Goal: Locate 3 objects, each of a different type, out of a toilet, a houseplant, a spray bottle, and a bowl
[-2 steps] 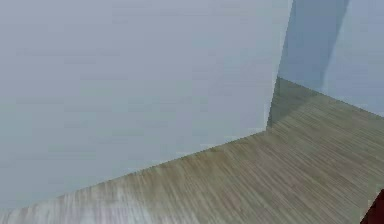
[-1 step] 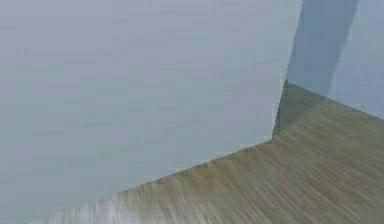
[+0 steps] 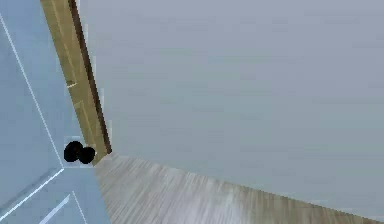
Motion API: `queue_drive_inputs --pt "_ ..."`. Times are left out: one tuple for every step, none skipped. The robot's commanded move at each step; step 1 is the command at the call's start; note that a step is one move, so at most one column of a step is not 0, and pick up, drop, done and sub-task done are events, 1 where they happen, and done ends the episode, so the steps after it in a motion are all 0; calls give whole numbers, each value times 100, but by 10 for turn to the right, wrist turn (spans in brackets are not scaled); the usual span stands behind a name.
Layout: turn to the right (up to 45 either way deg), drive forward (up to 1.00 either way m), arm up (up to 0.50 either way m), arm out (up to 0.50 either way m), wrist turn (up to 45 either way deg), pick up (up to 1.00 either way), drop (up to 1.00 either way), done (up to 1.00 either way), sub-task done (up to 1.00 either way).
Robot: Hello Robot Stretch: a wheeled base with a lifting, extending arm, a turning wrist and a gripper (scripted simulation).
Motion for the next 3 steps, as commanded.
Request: queue_drive_inputs --pt "-180 0 0 0 0 0 0 0 0" --pt "0 5 0 0 0 0 0 0 0" --pt "270 0 0 0 0 0 0 0 0"
